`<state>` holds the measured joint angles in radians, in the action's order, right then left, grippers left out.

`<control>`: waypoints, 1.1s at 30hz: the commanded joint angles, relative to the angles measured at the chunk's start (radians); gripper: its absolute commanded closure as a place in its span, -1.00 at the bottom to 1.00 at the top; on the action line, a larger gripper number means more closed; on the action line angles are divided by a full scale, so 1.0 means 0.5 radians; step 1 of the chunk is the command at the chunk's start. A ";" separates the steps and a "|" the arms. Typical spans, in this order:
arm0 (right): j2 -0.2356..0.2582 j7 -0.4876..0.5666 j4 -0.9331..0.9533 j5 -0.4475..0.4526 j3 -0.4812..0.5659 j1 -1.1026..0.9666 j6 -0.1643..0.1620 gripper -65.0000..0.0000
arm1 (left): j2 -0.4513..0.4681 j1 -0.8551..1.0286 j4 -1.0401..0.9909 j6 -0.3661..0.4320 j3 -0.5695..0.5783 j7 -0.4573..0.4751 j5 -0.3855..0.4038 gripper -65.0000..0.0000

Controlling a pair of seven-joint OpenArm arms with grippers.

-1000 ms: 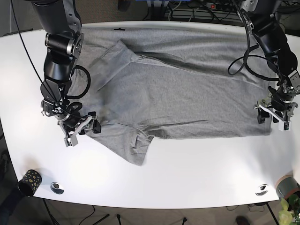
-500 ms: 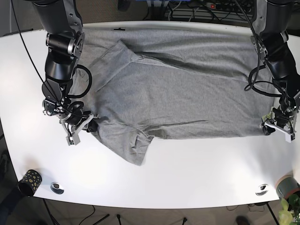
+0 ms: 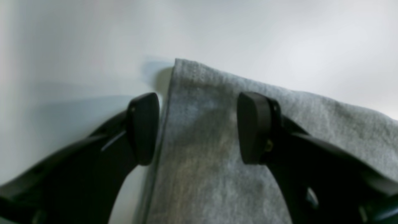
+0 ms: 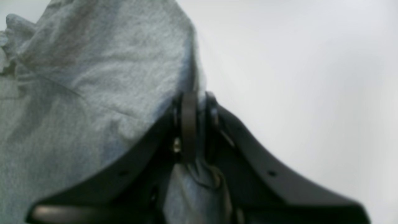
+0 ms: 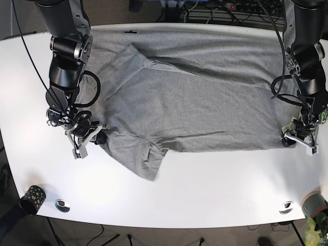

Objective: Fold the T-shirt properly
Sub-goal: 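Pinch the shirt edge with both grippers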

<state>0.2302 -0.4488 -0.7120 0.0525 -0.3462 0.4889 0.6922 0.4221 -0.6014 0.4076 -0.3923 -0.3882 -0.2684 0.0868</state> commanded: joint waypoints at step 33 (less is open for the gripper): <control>0.032 -0.181 -0.462 -0.002 0.003 0.030 0.012 0.90 | -0.100 0.090 0.497 -0.147 0.051 0.069 0.027 1.00</control>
<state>0.2302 -0.5503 -0.9051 0.0368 -0.3428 0.4747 0.6922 0.3614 -0.5358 0.5915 -0.4496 -0.3618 -0.2249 0.0898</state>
